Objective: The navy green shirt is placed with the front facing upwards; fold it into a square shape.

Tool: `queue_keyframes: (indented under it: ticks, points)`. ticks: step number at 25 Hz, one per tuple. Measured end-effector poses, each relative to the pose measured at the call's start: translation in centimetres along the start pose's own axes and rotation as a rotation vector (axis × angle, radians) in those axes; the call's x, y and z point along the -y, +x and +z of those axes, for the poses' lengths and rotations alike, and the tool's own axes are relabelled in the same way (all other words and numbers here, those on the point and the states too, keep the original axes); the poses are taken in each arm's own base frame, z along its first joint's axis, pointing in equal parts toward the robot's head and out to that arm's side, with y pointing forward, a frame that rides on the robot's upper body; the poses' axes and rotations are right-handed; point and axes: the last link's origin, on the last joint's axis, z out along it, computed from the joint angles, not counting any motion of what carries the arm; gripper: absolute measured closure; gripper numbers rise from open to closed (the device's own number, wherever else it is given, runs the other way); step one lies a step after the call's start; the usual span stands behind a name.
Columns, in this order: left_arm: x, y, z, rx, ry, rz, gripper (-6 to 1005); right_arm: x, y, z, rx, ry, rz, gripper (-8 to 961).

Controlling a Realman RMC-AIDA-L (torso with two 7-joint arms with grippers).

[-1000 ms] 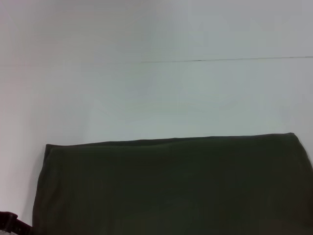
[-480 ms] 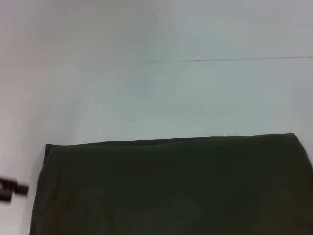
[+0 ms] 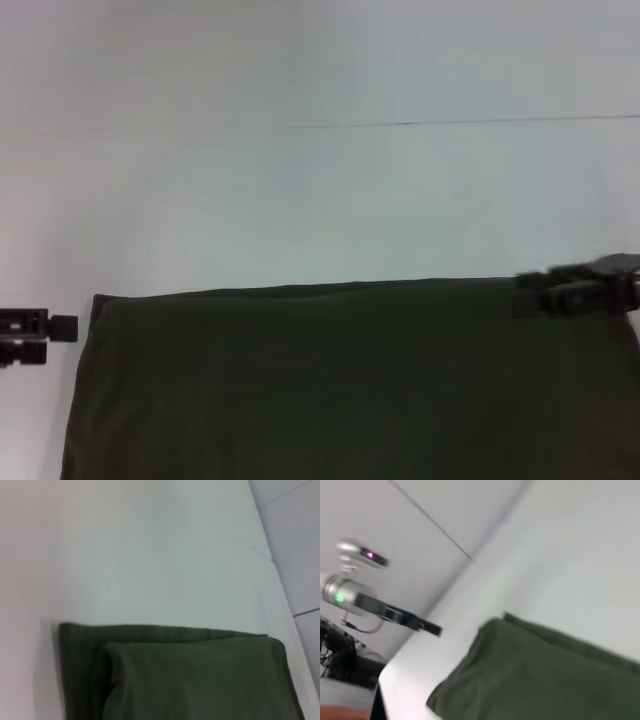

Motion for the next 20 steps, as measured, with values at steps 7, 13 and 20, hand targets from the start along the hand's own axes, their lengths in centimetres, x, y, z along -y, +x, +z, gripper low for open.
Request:
queue_keyframes:
  ticks: [7,13,20]
  points:
    - [1.4,-0.4,0.8,0.044,0.099,-0.069,107,0.9,2.3,4.3,0.060,0.041,-0.237,47]
    - [1.5,-0.2,1.3,0.054,0.117,-0.100,106,0.6,3.2,7.6,0.087,0.048,-0.444,47]
    - [1.3,0.0,1.6,0.073,0.128,-0.106,107,0.3,3.7,10.4,0.141,0.018,-0.598,46]
